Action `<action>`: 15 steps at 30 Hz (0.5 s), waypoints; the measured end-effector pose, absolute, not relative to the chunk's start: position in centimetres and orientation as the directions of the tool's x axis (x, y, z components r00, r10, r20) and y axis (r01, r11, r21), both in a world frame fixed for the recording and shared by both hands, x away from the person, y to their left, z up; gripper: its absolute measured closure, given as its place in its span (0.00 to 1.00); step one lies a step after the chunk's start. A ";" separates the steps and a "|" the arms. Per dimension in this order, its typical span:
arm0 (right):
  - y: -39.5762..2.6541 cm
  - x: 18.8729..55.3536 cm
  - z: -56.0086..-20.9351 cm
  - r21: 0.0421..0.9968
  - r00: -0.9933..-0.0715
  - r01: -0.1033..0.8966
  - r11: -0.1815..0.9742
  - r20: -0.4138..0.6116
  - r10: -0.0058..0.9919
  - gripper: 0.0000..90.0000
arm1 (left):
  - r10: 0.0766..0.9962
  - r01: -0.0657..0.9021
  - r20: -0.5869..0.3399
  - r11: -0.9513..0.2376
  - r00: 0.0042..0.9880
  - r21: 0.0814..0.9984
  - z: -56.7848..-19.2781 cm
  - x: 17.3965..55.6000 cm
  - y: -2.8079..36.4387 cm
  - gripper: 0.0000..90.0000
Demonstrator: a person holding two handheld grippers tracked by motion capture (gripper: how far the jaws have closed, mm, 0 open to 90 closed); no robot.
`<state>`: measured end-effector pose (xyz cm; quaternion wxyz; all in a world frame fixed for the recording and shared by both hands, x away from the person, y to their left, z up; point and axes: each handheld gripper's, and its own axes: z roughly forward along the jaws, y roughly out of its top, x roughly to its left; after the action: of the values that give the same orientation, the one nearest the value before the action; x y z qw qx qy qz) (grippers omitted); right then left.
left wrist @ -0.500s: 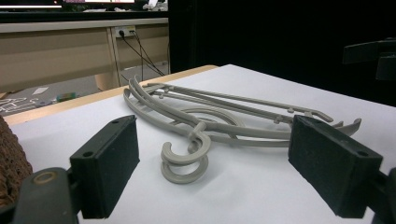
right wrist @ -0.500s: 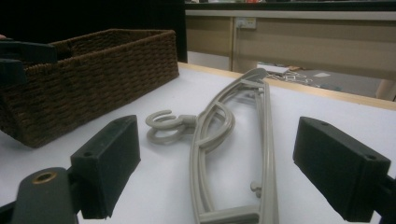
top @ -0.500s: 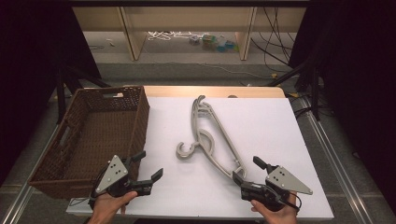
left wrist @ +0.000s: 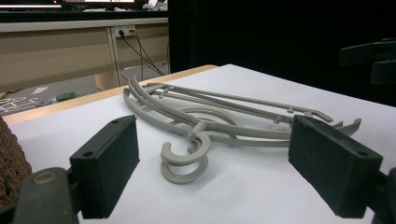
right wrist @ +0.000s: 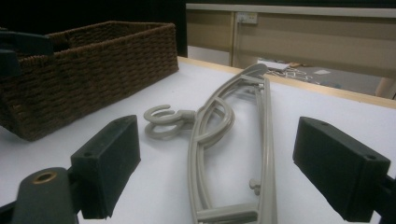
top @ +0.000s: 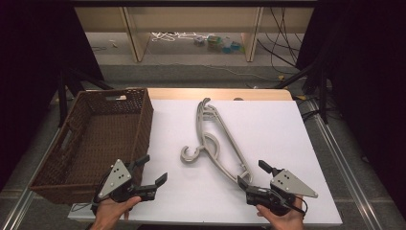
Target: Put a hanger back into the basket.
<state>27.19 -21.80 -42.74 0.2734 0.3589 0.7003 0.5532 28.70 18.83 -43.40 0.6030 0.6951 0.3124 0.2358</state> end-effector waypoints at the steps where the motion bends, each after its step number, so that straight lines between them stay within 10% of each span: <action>1: -21.7 27.2 -42.7 0.969 -0.595 0.206 0.136 0.013 0.804 0.18 | 0.720 0.154 -0.048 -0.083 0.692 0.985 -43.4 28.7 18.8 0.18; 15: -18.8 30.3 -41.6 0.886 -0.665 0.260 0.383 -0.123 0.736 0.19 | 0.719 0.145 -0.030 -0.099 0.694 0.984 -43.4 28.7 18.7 0.18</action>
<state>30.32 -18.83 -41.60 0.2605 0.3154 0.7897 0.4572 28.73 18.71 -43.40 0.5961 0.7013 0.3081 0.2406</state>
